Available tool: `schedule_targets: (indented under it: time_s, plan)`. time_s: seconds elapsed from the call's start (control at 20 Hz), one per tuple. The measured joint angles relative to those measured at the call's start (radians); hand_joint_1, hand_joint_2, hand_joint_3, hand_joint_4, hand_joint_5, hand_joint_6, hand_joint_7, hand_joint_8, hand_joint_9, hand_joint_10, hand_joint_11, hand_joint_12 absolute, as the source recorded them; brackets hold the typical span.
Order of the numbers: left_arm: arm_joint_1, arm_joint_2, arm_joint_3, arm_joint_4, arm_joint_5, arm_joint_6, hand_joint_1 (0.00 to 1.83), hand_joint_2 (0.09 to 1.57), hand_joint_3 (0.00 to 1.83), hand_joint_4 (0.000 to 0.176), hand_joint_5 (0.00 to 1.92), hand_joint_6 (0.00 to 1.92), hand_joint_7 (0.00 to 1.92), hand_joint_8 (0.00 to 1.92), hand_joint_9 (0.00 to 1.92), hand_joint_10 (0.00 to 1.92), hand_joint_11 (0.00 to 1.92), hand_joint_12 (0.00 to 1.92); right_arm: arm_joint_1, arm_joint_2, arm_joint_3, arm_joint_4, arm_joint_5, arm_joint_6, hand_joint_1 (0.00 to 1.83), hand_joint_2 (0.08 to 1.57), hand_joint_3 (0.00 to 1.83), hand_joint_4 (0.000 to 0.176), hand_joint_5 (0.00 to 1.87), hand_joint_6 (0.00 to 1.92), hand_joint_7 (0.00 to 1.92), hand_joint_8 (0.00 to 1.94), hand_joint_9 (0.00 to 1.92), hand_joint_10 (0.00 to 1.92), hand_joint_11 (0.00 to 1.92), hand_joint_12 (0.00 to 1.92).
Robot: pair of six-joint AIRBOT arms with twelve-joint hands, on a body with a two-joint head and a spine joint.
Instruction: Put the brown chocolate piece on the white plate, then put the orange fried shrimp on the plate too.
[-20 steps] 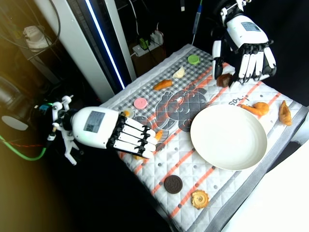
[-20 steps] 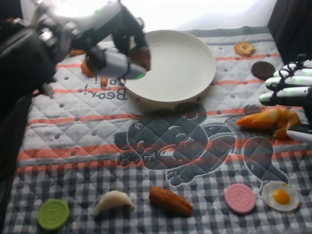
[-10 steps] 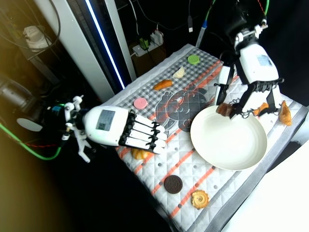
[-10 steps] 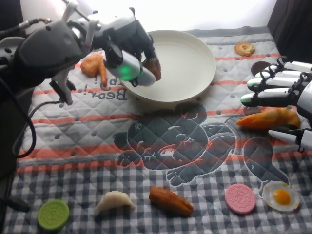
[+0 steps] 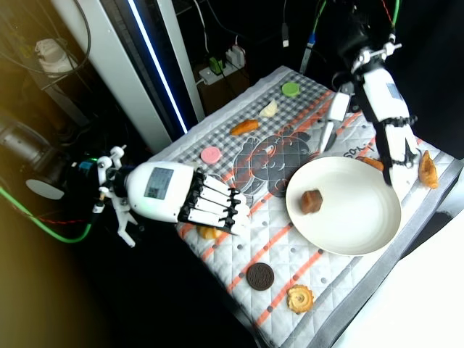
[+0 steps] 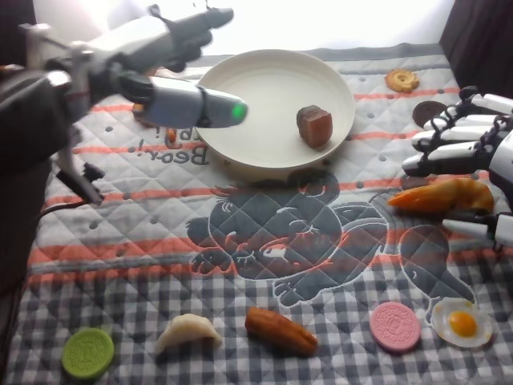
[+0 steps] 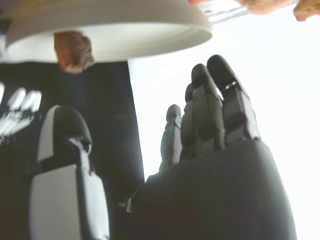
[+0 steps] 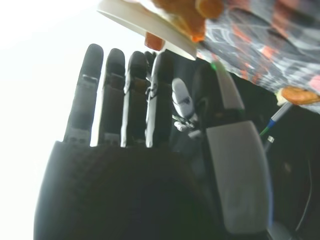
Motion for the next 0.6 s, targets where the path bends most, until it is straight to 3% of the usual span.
schedule_targets:
  time_s: [0.05, 0.1, 0.15, 0.2, 0.3, 0.35, 0.4, 0.45, 0.5, 0.55, 0.6]
  plan:
    - [0.024, 0.040, -0.034, 0.059, -0.046, -0.090, 0.79, 0.89, 0.00, 0.174, 0.13, 0.00, 0.19, 0.00, 0.22, 0.00, 0.00, 0.76, 0.004, -0.006, 0.007, 0.003, -0.014, 0.000, 0.90, 1.13, 0.00, 0.010, 0.68, 0.00, 0.55, 0.00, 0.46, 0.00, 0.01, 0.95]
    - [0.049, 0.078, -0.071, 0.099, -0.094, -0.153, 0.85, 0.87, 0.00, 0.163, 0.14, 0.00, 0.21, 0.00, 0.23, 0.00, 0.00, 0.77, 0.004, -0.012, 0.014, 0.012, -0.028, 0.000, 0.95, 1.11, 0.00, 0.012, 0.67, 0.00, 0.55, 0.00, 0.45, 0.00, 0.00, 0.95]
    - [0.065, 0.110, -0.106, 0.130, -0.138, -0.187, 0.83, 0.86, 0.00, 0.170, 0.14, 0.00, 0.20, 0.00, 0.18, 0.00, 0.00, 0.69, 0.004, -0.016, 0.022, 0.019, -0.036, 0.000, 0.96, 1.10, 0.00, 0.029, 0.66, 0.00, 0.55, 0.00, 0.44, 0.00, 0.00, 0.92]
    - [0.089, 0.153, -0.160, 0.157, -0.204, -0.196, 0.86, 0.89, 0.01, 0.157, 0.12, 0.00, 0.16, 0.00, 0.18, 0.00, 0.00, 0.71, 0.010, -0.026, 0.033, 0.029, -0.048, 0.000, 0.97, 1.07, 0.00, 0.043, 0.67, 0.00, 0.56, 0.00, 0.46, 0.00, 0.00, 0.92]
    - [0.125, 0.200, -0.228, 0.193, -0.301, -0.198, 0.88, 0.90, 0.00, 0.162, 0.12, 0.00, 0.14, 0.00, 0.19, 0.01, 0.00, 0.74, 0.017, -0.042, 0.050, 0.039, -0.066, 0.001, 0.97, 1.06, 0.00, 0.034, 0.68, 0.00, 0.59, 0.00, 0.49, 0.00, 0.08, 0.84]
    - [0.154, 0.228, -0.268, 0.212, -0.362, -0.199, 0.99, 0.86, 0.00, 0.157, 0.14, 0.00, 0.16, 0.00, 0.18, 0.00, 0.00, 0.60, 0.023, -0.054, 0.061, 0.045, -0.080, 0.002, 0.93, 1.06, 0.00, 0.058, 0.70, 0.00, 0.62, 0.00, 0.56, 0.01, 0.13, 0.91]
    - [0.173, 0.243, -0.288, 0.214, -0.394, -0.200, 0.99, 0.86, 0.00, 0.157, 0.14, 0.00, 0.16, 0.00, 0.18, 0.00, 0.00, 0.60, 0.029, -0.060, 0.068, 0.045, -0.087, 0.005, 0.93, 1.06, 0.00, 0.058, 0.70, 0.00, 0.62, 0.00, 0.56, 0.01, 0.13, 0.91]
    - [0.193, 0.258, -0.308, 0.217, -0.424, -0.201, 0.95, 0.88, 0.00, 0.147, 0.12, 0.01, 0.15, 0.01, 0.13, 0.03, 0.00, 0.26, 0.040, -0.065, 0.073, 0.047, -0.097, 0.005, 0.97, 1.05, 0.00, 0.042, 0.73, 0.00, 0.68, 0.01, 0.64, 0.02, 0.17, 1.02]
    - [0.220, 0.272, -0.325, 0.214, -0.466, -0.218, 0.90, 0.89, 0.00, 0.144, 0.13, 0.00, 0.14, 0.00, 0.12, 0.01, 0.00, 0.37, 0.050, -0.071, 0.081, 0.050, -0.104, 0.004, 1.00, 1.04, 0.00, 0.049, 0.77, 0.01, 0.75, 0.02, 0.75, 0.05, 0.24, 1.17]
    - [0.232, 0.274, -0.326, 0.216, -0.487, -0.238, 0.90, 0.89, 0.00, 0.144, 0.13, 0.00, 0.14, 0.00, 0.12, 0.01, 0.00, 0.37, 0.054, -0.073, 0.082, 0.053, -0.105, 0.005, 1.00, 1.04, 0.00, 0.049, 0.77, 0.01, 0.75, 0.02, 0.75, 0.05, 0.24, 1.17]
    - [0.253, 0.282, -0.326, 0.219, -0.518, -0.290, 0.88, 0.87, 0.00, 0.121, 0.15, 0.00, 0.17, 0.01, 0.18, 0.01, 0.00, 0.60, 0.054, -0.075, 0.082, 0.052, -0.106, 0.005, 1.07, 1.09, 0.01, 0.032, 0.96, 0.76, 0.92, 0.04, 0.91, 0.11, 0.39, 1.25]
